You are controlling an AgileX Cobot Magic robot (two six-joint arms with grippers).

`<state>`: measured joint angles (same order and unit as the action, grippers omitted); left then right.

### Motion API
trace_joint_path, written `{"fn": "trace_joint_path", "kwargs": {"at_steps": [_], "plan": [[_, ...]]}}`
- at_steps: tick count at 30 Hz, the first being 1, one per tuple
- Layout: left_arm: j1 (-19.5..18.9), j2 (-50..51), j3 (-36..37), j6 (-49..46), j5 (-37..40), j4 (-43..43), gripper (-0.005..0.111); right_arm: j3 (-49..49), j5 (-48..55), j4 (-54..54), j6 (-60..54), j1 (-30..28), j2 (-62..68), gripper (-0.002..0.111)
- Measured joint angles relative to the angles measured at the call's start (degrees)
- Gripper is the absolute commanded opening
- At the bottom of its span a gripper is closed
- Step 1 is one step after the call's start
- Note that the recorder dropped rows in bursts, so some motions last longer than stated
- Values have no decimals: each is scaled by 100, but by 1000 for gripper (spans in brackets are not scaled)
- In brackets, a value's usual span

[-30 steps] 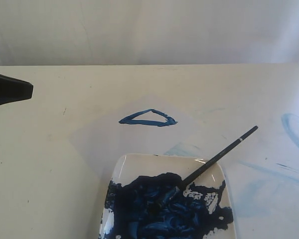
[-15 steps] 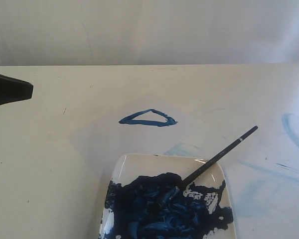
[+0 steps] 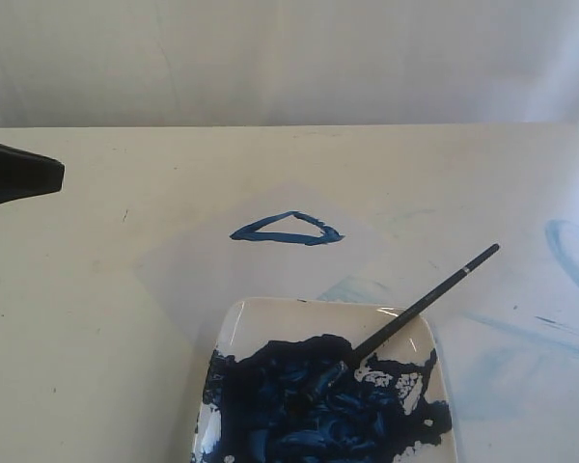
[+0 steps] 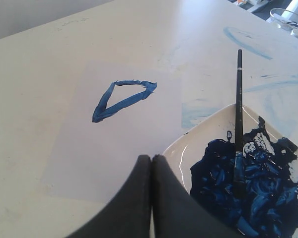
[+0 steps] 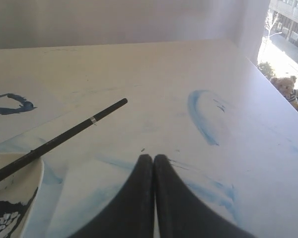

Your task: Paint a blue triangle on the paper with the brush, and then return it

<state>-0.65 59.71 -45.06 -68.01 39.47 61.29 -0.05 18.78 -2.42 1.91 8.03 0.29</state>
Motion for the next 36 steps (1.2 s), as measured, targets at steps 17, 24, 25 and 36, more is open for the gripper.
{"fn": "trace_joint_path", "kwargs": {"at_steps": [17,24,25,36], "plan": [[0,0,0,0,0,0,0,0,0,9,0,264,0,0],[0,0,0,0,0,0,0,0,0,20,0,264,0,0],[0,0,0,0,0,0,0,0,0,20,0,264,0,0],[0,0,0,0,0,0,0,0,0,20,0,264,0,0]]}}
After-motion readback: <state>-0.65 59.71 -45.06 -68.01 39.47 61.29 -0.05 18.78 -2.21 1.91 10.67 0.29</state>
